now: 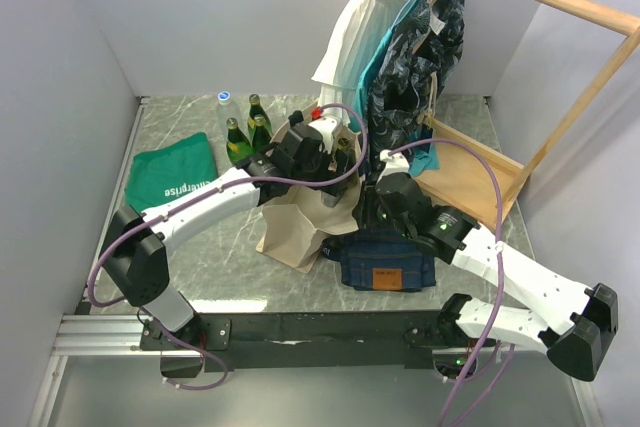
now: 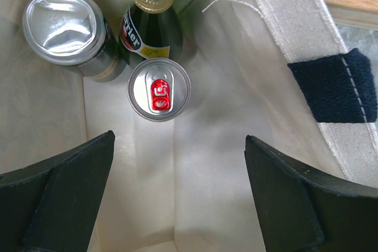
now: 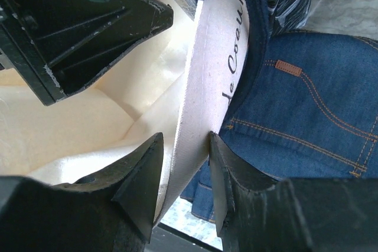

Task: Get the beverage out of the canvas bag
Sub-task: Take out the drink from the canvas bag.

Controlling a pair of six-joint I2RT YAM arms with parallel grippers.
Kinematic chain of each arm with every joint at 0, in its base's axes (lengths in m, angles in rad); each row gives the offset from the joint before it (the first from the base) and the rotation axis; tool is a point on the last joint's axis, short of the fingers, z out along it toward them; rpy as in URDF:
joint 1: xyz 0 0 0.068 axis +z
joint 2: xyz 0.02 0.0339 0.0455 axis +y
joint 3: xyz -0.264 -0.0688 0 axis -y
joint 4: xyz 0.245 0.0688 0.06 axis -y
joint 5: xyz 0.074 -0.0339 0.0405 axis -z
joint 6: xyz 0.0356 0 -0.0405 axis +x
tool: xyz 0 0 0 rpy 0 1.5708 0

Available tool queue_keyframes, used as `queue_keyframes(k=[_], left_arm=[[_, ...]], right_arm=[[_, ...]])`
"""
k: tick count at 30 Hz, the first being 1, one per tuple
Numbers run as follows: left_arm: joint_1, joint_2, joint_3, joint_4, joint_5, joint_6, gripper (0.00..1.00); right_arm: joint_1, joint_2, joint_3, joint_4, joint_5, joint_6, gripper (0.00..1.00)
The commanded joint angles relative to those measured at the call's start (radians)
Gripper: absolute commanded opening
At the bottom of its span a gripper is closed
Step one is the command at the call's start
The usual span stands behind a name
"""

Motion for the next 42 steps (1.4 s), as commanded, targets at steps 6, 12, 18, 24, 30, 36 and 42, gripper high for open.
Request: queue_keyframes(k=[6,12,18,24,30,36,42], left_arm=[[-0.005,0.018,0.016,0.036,-0.021,-0.037,0.96],[-0.005,0.050,0.037,0.053,-0.016,-0.040,0.96],[-0.005,0.066,0.072,0.049,-0.039,-0.025,0.96],[-0.005,0.069,0.077,0.058,-0.065,-0.026,0.96],[-0.004,0.087,0.080,0.059,-0.077,-0.034,0.96],[-0.005,0.101,0.089,0.059,-0.093,-0.045,0.96],[-0.005,0.112,0.092,0.068,-0.103,-0.048,0.96]], right_arm=[[-0.002,0.006,-0.025,0.005,-0.008,-0.015,0.44],[-0.005,0.000,-0.015,0.005,0.003,-0.013,0.44],[-0.004,-0.017,0.004,0.008,0.012,-0.011,0.48],[-0.004,-0.001,0.033,0.003,0.018,-0.010,0.48],[-0.004,-0.001,0.045,0.008,0.018,-0.013,0.49],[-0.005,-0.007,0.050,0.003,0.027,-0.022,0.49],[-0.004,0.000,0.050,0.008,0.023,-0.022,0.50]])
